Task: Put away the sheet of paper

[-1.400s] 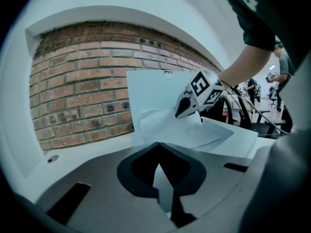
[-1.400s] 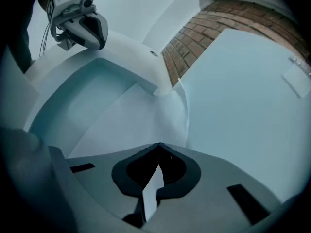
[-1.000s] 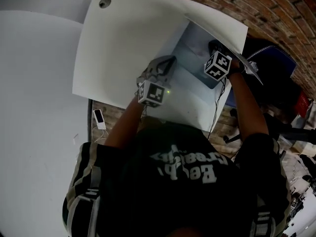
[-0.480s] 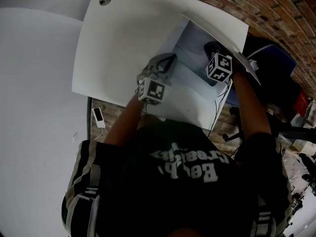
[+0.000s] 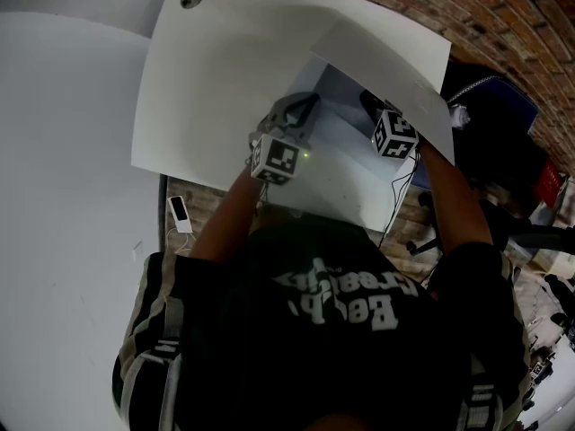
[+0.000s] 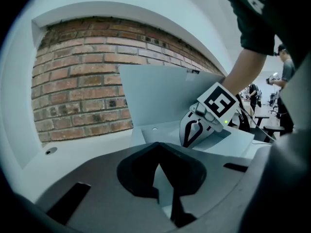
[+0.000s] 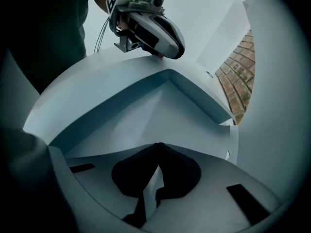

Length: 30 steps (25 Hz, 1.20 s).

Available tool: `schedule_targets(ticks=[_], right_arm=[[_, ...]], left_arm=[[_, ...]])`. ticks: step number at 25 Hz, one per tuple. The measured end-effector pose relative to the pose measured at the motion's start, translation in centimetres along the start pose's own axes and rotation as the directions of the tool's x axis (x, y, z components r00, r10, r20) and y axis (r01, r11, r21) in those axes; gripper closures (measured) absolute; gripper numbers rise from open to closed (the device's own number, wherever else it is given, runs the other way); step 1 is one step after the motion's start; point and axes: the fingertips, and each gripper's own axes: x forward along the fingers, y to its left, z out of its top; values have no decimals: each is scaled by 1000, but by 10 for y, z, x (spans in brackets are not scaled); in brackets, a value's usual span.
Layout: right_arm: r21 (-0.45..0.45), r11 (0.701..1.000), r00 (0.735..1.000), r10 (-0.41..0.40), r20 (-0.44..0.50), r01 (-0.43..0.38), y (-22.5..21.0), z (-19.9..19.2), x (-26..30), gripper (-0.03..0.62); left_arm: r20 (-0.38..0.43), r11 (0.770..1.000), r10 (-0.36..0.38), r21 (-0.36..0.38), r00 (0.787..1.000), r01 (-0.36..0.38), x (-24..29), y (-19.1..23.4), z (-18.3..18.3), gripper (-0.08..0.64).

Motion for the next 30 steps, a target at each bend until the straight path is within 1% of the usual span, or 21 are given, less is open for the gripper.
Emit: schedule_targets(ticks=[2,9,11,13,19,21,23,25,27,30], right_arm=[[-10,1000,1000,16,13,-15,6,4,1,598],[-48,993,992,107,63,-104,29,22,-3,598],[-56,992,991,118,61,-115,32,24,-5,598],[-49,993,992,111,67,-107,31,26,-9,598],[2,1000,995,25,96,-25,21,40,-41,598],[25,1000,995,-17,101,15,16,44,-55,598],[70,996,992,-70,105,63,9,47,-68,598],[130,985,986,-128,103,114,1,47,-82,598],[179,968,977,-191,90,173,-7,46,-94,598],[233,933,954,-293,55,273,-17,44,-114,598]], left_arm=[[2,1000,-2,-6,1000,2,0,-1,1,558],[-7,1000,-10,0,1000,10,0,-1,-1,558],[-12,1000,-13,-1,1000,13,0,-1,-1,558],[-16,1000,-17,-3,1000,17,1,-2,-1,558],[-22,1000,-16,-10,1000,16,-1,-1,-2,558],[-26,1000,-20,-12,999,20,-1,0,-3,558],[-22,999,-30,-14,999,30,0,0,-2,558],[-8,999,-37,-18,999,37,-1,1,3,558],[8,999,-41,-7,999,41,-4,2,10,558],[31,999,-51,9,998,51,-9,1,24,558]])
